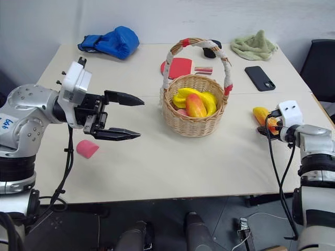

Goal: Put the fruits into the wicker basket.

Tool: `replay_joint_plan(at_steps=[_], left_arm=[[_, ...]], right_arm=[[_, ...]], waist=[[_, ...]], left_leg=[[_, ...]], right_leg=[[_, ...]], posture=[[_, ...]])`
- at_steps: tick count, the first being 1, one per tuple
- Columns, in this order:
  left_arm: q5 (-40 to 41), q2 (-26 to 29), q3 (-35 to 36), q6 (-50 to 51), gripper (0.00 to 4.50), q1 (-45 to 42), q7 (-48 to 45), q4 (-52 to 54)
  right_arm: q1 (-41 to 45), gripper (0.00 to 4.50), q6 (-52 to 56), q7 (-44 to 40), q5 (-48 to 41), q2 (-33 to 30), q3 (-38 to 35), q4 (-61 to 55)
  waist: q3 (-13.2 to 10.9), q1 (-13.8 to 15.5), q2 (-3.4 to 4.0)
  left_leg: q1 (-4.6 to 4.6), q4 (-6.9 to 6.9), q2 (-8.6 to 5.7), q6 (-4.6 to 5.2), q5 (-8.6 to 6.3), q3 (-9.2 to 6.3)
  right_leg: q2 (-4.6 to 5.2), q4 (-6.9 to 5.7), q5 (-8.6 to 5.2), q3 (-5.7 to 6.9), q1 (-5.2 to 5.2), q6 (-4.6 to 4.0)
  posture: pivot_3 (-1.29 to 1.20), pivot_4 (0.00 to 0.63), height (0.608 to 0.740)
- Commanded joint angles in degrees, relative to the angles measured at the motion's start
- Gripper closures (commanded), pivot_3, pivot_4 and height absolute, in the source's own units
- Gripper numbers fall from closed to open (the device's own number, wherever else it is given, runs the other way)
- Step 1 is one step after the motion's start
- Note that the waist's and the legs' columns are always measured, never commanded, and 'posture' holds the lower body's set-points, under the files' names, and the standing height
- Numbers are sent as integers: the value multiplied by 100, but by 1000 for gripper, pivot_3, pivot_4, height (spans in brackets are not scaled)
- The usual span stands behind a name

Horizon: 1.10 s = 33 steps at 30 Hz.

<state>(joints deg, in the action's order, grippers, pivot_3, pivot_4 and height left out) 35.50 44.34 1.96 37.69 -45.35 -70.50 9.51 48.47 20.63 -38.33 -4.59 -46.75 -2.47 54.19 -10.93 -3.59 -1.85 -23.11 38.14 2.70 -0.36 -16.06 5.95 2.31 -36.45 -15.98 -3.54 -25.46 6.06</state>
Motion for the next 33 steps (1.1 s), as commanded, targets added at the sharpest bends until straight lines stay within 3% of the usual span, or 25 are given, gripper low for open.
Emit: replay_joint_plan(at_steps=[1, 8, 13, 18, 21, 24, 28, 33], left_arm=[[340, -1, 285, 171, 0, -234, 141, 177], [296, -3, 221, 87, 0, -271, 159, 201], [422, -75, 348, 120, 0, -322, 305, 213], [435, -67, 402, 84, 0, -288, 374, 228], [419, -60, 401, 56, 0, -288, 388, 210], [372, -75, 378, -1, 0, -343, 407, 128], [221, -123, 331, -166, 0, -506, 472, -116], [97, -146, 281, -330, 0, -617, 504, -327]], right_arm=[[184, 610, -203, -44, 9, -30, -147, 116], [-176, 2611, -51, -483, -236, -181, -335, -548], [-1576, 2666, 1048, -1637, -1012, -795, -738, -3109], [-2794, 2666, 3134, -2297, -2903, -1179, -1596, -6247], [-2440, 2666, 3952, -2020, -3886, -946, -1720, -7262], [-1438, 2666, 4290, -1289, -4227, -294, -1368, -7383], [-186, 2666, 3913, -200, -3240, 706, -299, -6692], [530, 2666, 3253, 327, -2324, 1362, 379, -5515]], waist=[[0, 4, 0], [0, 14, 0], [-3, 67, 8], [1, 119, 18], [1, 54, 17], [0, 21, 14], [0, 21, 14], [0, 68, 14]], left_leg=[[0, 1, 0, 0, 0, -2], [1, 1, -1, -13, 7, -3], [0, 1, -1, -13, 6, -10], [5, 4, 4, -6, 0, -37], [19, 5, 6, -9, 0, -45], [32, 4, 6, -10, -1, -48], [31, 0, 4, -10, 0, -49], [-13, 8, -1, -9, 0, -39]], right_leg=[[0, -3, 0, 1, 0, 0], [0, -6, 0, 2, 0, 0], [0, -10, -1, 5, 0, 2], [-2, -16, -3, 5, 1, 6], [-3, -30, -3, 3, 3, 5], [-3, -37, -6, 4, 9, -1], [-3, -45, -11, 1, 3, -11], [-1, -41, -15, 17, -15, -18]], posture=[[0, 150, 740], [0, 150, 740], [0, 150, 740], [0, 150, 740], [0, 150, 740], [0, 150, 740], [0, 150, 740], [0, 150, 740]])
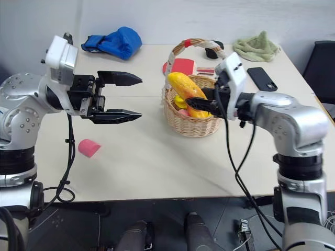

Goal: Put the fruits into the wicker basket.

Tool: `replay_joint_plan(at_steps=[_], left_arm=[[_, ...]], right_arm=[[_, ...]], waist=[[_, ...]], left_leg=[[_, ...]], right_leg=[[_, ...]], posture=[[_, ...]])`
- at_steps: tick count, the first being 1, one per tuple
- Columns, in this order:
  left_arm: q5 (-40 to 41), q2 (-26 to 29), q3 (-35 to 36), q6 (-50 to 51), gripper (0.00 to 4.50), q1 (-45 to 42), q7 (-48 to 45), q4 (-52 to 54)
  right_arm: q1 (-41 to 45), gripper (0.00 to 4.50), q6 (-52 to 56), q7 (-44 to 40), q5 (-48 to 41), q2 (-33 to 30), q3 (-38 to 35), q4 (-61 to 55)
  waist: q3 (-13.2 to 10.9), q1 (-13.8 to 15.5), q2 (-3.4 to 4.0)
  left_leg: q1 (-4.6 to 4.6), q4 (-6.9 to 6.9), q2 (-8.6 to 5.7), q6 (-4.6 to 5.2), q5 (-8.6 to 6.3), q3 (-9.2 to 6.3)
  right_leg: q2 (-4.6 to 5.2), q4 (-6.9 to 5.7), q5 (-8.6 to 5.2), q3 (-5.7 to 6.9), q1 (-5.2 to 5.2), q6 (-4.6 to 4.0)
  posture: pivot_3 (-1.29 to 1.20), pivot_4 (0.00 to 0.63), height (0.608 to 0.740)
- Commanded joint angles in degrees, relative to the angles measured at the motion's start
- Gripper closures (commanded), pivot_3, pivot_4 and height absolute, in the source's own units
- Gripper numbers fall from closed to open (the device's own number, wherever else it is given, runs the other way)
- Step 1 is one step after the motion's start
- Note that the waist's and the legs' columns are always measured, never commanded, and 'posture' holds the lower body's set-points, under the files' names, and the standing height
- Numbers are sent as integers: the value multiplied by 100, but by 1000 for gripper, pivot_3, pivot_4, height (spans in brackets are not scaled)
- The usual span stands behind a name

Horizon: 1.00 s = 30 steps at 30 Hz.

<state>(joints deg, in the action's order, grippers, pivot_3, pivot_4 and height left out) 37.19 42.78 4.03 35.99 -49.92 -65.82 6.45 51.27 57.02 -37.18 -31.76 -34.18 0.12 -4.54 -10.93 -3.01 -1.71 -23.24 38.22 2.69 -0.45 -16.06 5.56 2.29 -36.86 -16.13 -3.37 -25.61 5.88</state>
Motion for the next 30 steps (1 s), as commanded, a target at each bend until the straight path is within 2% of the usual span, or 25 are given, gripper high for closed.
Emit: replay_joint_plan(at_steps=[1, 2, 3, 9, 16, 21, 24, 30], left_arm=[[-80, 9, 68, -175, 0, -165, 32, -34], [-95, 23, 74, -194, 0, -159, 29, -36], [-101, 34, 83, -200, 0, -153, 32, -29], [-93, 130, 167, -166, 0, -44, 54, 14], [-95, 133, 122, -154, 0, 24, 64, 32], [-122, 112, 85, -196, 0, 46, 52, 21], [-147, 93, 52, -224, 0, 8, 31, -25], [-220, -6, -52, -306, 0, -174, -4, -155]], right_arm=[[286, 2666, -433, 206, 453, 138, 146, 438], [350, 2666, -579, 213, 572, 258, 247, 676], [385, 1933, -667, 196, 646, 336, 308, 818], [351, 23, -609, 175, 607, 414, 30, 625], [-488, 23, 525, 65, -260, -478, -1149, -1065], [-1216, 23, 1087, 423, -511, -934, -1997, -1822], [-1238, 23, 801, 871, -182, -765, -2021, -1560], [-881, 23, -394, 1312, 560, -195, -1355, -528]], waist=[[0, 20, 0], [0, 26, 0], [0, 27, 0], [0, 2, 0], [0, 77, 0], [0, 125, 0], [0, 71, 0], [0, -18, 0]], left_leg=[[-7, -3, -4, 2, -1, 0], [-10, -3, -3, 6, -3, -2], [-12, -3, -3, 7, -5, -4], [-11, -4, -2, -4, -11, -10], [-8, -4, 0, 11, -20, -13], [-2, -3, 0, 10, -18, -7], [7, -4, 2, 10, -13, -6], [10, -5, 1, 11, -7, -4]], right_leg=[[4, 1, 0, 1, -4, 1], [5, -6, 1, 2, -3, 2], [6, -8, 2, 3, -3, 4], [12, 0, 4, 3, -3, 7], [12, 0, 3, 9, 0, 7], [9, 30, 3, 8, 5, 6], [7, 32, 3, -1, 7, 5], [2, 21, 4, -5, 7, 5]], posture=[[0, 150, 740], [0, 150, 740], [0, 150, 740], [0, 150, 740], [0, 150, 740], [0, 150, 740], [0, 150, 740], [0, 150, 740]])
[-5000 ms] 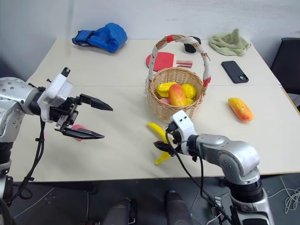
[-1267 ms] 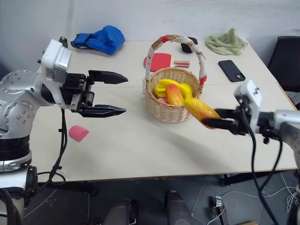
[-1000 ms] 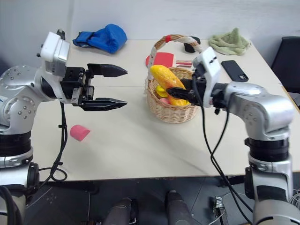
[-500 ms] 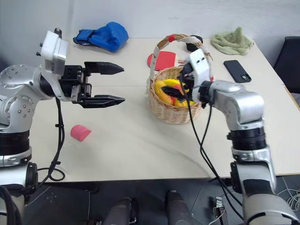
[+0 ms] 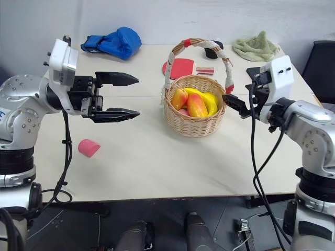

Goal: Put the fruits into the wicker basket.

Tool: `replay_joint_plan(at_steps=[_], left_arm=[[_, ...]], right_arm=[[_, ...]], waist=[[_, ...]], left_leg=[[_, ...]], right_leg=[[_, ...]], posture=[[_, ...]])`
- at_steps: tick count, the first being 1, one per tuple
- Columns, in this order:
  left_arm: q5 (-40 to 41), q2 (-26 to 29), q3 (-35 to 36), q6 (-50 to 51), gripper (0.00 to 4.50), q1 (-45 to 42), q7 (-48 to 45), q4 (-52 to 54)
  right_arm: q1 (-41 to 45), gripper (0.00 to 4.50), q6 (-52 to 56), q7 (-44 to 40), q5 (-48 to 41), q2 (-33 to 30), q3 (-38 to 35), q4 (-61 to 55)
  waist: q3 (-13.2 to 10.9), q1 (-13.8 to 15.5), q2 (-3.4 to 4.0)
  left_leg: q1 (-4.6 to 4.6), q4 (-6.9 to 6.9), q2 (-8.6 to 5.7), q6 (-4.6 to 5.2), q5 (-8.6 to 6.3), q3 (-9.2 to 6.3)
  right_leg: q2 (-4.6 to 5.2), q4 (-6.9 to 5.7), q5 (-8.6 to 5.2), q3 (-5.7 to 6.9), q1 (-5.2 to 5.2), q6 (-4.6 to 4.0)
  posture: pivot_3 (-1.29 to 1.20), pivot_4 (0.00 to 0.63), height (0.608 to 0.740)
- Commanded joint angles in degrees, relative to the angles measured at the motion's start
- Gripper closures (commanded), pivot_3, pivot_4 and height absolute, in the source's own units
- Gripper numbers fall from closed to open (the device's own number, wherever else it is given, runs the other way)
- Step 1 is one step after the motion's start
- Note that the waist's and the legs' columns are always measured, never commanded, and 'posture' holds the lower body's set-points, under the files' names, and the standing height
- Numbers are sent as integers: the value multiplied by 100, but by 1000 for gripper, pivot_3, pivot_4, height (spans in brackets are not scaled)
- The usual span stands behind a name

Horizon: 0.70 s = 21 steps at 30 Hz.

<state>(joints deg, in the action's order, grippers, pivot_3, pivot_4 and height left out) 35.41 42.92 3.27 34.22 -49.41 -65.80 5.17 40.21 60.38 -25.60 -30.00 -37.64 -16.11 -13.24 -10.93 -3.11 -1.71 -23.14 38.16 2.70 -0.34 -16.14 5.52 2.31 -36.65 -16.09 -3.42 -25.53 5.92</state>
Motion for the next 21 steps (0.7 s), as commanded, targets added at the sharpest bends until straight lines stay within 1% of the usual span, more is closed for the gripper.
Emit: replay_joint_plan(at_steps=[1, 4, 5, 6, 7, 10, 14, 15, 16, 17, 21], left_arm=[[-55, -36, 13, -144, 0, -242, -11, -50], [-102, -65, -28, -200, 0, -275, -17, -110], [-107, -64, -30, -208, 0, -284, -21, -121], [-111, -60, -24, -211, 0, -289, -23, -123], [-117, -55, -15, -210, 0, -294, -24, -122], [-121, -34, 22, -204, 0, -279, -21, -104], [-121, -24, 60, -209, 0, -217, -3, -74], [-119, -30, 67, -210, 0, -206, 9, -68], [-116, -39, 67, -208, 0, -204, 19, -67], [-116, -51, 63, -210, 0, -207, 25, -71], [-128, -77, 44, -242, 0, -233, 13, -118]], right_arm=[[280, 23, -1018, 188, 569, 229, 416, 558], [485, 23, -1573, 390, 850, 616, 596, 1130], [525, 418, -1734, 464, 957, 697, 635, 1281], [547, 632, -1877, 519, 1066, 744, 677, 1406], [545, 1015, -1997, 543, 1157, 761, 721, 1479], [424, 2067, -2268, 349, 1248, 742, 873, 1374], [422, 3413, -2320, 544, 1229, 819, 661, 1246], [412, 3679, -2380, 578, 1254, 815, 635, 1230], [399, 4070, -2445, 604, 1267, 817, 607, 1225], [372, 4191, -2476, 602, 1236, 827, 564, 1206], [187, 4191, -2484, 457, 1092, 756, 458, 940]], waist=[[0, -16, 0], [0, -16, 0], [0, -14, 0], [0, -11, 0], [0, -11, 0], [0, -6, 0], [0, -5, 0], [0, -5, 0], [0, -5, 0], [0, -5, 0], [0, 0, 0]], left_leg=[[-1, 0, 0, 0, 0, 0], [-2, -2, 0, -1, 0, 0], [-3, -2, 0, -2, 1, 0], [-4, -2, 0, -2, 1, 0], [-6, -2, 0, -3, 2, 0], [-9, -4, 0, -3, 1, -2], [-9, -2, 0, -2, 1, -4], [-9, -1, 0, -2, 1, -4], [-9, -1, 0, -3, 1, -3], [-8, -1, 0, -4, 2, -3], [-7, -2, 0, -4, 2, -3]], right_leg=[[-1, 0, 0, 1, 0, 0], [-3, 0, 0, 2, -2, 0], [-3, -5, 0, 1, -2, 1], [-2, -8, 0, 2, -3, 1], [-2, -12, 0, 3, -4, 1], [-1, -19, 0, 3, -4, 1], [1, -19, 1, 3, -4, 3], [1, -18, 1, 3, -4, 3], [1, -17, 1, 3, -4, 2], [1, -13, 1, 3, -4, 2], [0, -13, 1, 5, -4, 2]], posture=[[0, 150, 740], [0, 150, 740], [0, 150, 740], [0, 150, 740], [0, 150, 740], [0, 150, 740], [0, 150, 740], [0, 150, 740], [0, 150, 740], [0, 150, 740], [0, 150, 740]])
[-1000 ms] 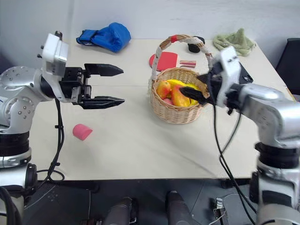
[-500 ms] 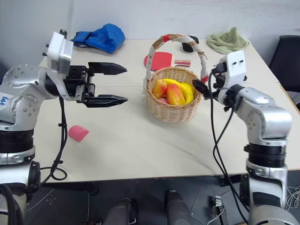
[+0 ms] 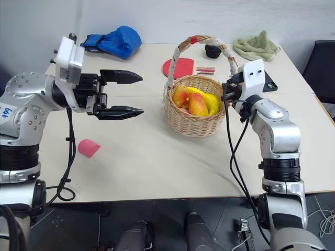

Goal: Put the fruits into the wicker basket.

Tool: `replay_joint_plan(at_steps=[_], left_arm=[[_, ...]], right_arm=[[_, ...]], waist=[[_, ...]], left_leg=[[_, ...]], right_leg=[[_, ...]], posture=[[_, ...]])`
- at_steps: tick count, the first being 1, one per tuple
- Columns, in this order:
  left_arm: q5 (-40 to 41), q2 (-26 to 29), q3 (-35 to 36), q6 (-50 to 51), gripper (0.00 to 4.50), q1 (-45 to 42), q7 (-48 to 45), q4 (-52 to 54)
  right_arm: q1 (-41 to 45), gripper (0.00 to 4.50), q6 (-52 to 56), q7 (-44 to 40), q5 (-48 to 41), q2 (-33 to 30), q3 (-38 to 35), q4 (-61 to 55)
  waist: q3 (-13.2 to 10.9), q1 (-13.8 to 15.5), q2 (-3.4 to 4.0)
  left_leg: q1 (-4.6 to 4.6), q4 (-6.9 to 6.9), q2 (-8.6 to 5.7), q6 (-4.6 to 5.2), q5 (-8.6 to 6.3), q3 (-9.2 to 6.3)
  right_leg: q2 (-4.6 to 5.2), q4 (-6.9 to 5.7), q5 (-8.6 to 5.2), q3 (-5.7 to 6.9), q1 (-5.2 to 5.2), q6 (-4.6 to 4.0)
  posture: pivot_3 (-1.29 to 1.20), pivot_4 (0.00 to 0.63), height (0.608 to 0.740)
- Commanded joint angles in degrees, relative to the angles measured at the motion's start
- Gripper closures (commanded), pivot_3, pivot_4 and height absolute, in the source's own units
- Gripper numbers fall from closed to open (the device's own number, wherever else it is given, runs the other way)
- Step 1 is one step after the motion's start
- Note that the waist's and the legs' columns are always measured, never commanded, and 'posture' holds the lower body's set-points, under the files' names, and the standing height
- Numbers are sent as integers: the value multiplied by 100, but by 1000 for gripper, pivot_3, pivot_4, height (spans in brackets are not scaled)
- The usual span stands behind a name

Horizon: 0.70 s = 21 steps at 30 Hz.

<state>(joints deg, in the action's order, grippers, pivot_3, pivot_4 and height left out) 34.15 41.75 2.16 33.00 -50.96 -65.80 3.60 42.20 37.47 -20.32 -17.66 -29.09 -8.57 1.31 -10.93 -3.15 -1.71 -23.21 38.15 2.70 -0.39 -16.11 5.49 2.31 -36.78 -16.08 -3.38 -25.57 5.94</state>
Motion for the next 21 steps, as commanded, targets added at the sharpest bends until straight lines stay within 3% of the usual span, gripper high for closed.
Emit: replay_joint_plan(at_steps=[1, 5, 11, 15, 21], left_arm=[[-5, 27, 146, -134, 0, -95, 2, 12], [3, -54, 106, -178, 0, -130, -31, -59], [39, -284, 13, -198, 0, -178, -82, -181], [2, -418, -48, -246, 0, -248, -146, -310], [-100, -546, -145, -363, 0, -410, -283, -577]], right_arm=[[-94, 4191, -122, -123, -248, -155, -427, -694], [-610, 4191, 42, -83, -305, -692, -1156, -1301], [-1956, 4191, 397, -220, -458, -1584, -2961, -1557], [-2419, 4191, 365, -105, -660, -1424, -3654, -1382], [-2891, 4191, -27, 226, -452, -1021, -3792, -1207]], waist=[[0, 1, 0], [-1, 30, 2], [-1, 207, 2], [-1, 132, 2], [1, -3, 6]], left_leg=[[0, -1, 0, 0, 0, -1], [-1, -4, -1, 0, 0, -1], [-7, -2, -7, 2, -1, 6], [-2, -1, -8, 4, 0, 19], [18, -6, -2, 1, 6, 18]], right_leg=[[0, -1, 0, 0, 0, 0], [1, 0, 0, -1, -1, 0], [1, 29, 0, 5, 11, 1], [0, 32, 0, -4, 13, 1], [-9, 13, 1, -16, 13, 3]], posture=[[0, 150, 740], [0, 150, 740], [0, 150, 740], [0, 150, 740], [0, 150, 740]])
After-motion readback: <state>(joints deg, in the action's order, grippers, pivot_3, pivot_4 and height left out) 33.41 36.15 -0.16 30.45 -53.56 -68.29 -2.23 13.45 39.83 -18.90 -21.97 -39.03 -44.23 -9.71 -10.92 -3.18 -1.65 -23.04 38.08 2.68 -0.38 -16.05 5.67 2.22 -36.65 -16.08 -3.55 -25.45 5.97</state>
